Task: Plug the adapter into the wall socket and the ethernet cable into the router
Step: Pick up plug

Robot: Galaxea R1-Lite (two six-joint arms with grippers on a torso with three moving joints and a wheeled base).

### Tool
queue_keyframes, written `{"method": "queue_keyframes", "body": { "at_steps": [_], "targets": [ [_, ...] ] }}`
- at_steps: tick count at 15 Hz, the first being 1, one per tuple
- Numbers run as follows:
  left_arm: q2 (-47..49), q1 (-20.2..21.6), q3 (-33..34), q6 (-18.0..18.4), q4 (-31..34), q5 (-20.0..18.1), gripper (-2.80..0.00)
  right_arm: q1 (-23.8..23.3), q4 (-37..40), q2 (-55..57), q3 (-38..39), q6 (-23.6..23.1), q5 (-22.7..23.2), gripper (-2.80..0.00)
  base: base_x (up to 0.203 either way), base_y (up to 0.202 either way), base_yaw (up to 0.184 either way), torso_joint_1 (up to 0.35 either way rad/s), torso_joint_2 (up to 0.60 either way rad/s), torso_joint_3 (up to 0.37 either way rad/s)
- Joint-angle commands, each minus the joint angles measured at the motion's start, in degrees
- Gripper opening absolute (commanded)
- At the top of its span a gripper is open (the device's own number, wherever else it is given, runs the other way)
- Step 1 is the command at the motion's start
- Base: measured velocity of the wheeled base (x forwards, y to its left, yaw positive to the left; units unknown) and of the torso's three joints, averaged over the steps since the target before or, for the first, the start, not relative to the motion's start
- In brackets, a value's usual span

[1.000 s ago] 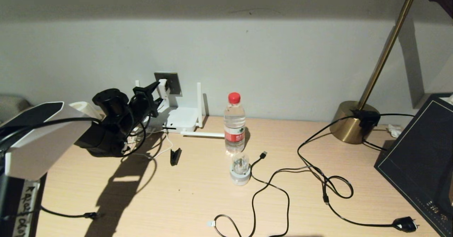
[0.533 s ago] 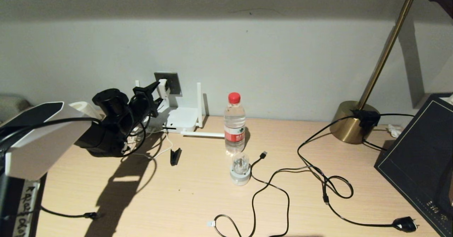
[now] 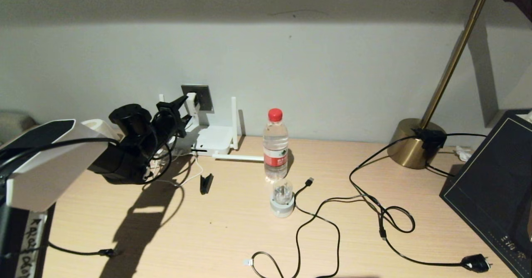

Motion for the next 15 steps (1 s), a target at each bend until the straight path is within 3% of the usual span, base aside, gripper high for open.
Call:
{"method": "queue_keyframes", "body": {
  "at_steps": [1, 15],
  "targets": [
    [0.0, 0.0, 0.0, -0.4, -0.4, -0.1, -2.8, 0.0, 0.0, 0.0, 0.6, 0.0, 0.0, -2.8, 0.0, 0.0, 0.0, 0.0, 0.0, 0.0],
    [0.2, 0.3, -0.5, -0.4, -0.4, -0.7, -2.8, 0.0, 0.0, 0.0, 0.6, 0.0, 0.0, -2.8, 0.0, 0.0, 0.0, 0.0, 0.0, 0.0]
  ]
}}
